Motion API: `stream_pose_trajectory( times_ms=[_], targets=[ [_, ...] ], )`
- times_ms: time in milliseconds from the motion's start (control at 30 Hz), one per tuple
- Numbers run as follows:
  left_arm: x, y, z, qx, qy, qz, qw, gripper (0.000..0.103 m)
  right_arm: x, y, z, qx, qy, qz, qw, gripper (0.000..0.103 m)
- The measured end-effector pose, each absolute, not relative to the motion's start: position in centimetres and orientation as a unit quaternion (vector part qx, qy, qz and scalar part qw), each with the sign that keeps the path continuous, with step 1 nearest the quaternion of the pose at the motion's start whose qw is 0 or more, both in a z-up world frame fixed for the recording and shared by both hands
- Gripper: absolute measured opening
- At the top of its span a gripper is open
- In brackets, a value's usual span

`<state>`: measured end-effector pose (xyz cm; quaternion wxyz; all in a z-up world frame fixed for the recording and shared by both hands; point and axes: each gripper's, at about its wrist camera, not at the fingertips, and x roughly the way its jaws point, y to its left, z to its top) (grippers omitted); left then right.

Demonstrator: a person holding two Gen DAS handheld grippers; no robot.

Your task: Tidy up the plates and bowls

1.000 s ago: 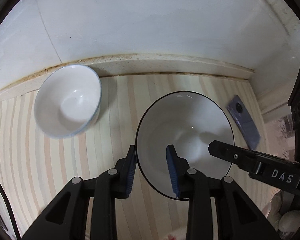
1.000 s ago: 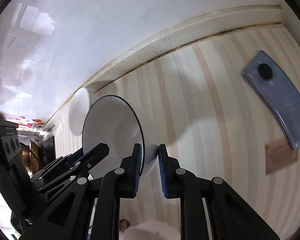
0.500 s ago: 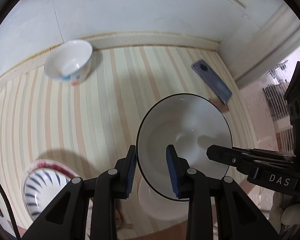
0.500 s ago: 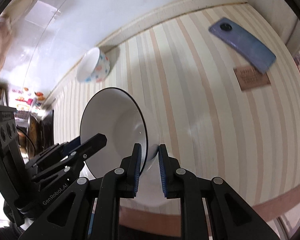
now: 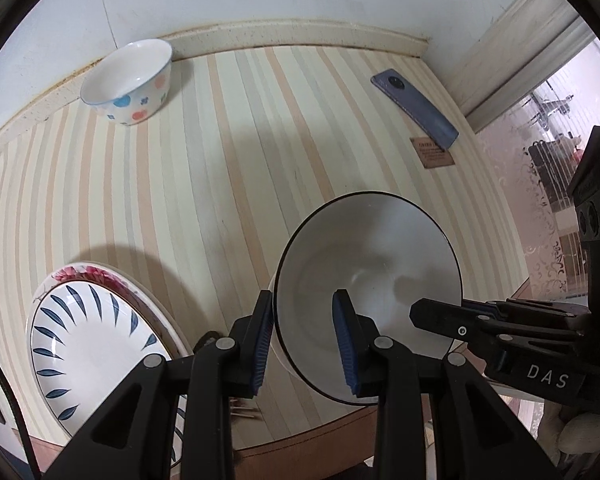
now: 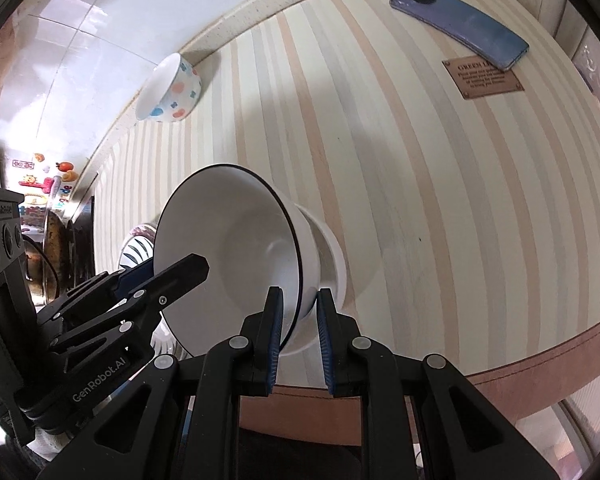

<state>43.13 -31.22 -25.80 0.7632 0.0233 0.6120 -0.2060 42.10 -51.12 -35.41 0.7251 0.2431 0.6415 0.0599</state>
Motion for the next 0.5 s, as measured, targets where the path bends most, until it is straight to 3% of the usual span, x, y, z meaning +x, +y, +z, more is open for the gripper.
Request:
stream_pose_trajectory(
  times_ms=[500],
  targets=[
    [42.8,-31.8,-27.8,0.053,0.636,-0.191,0.746,0.027,42.3,-50.5,-37.0,0.221,0.667,0.054,0.710,0.019]
  ],
)
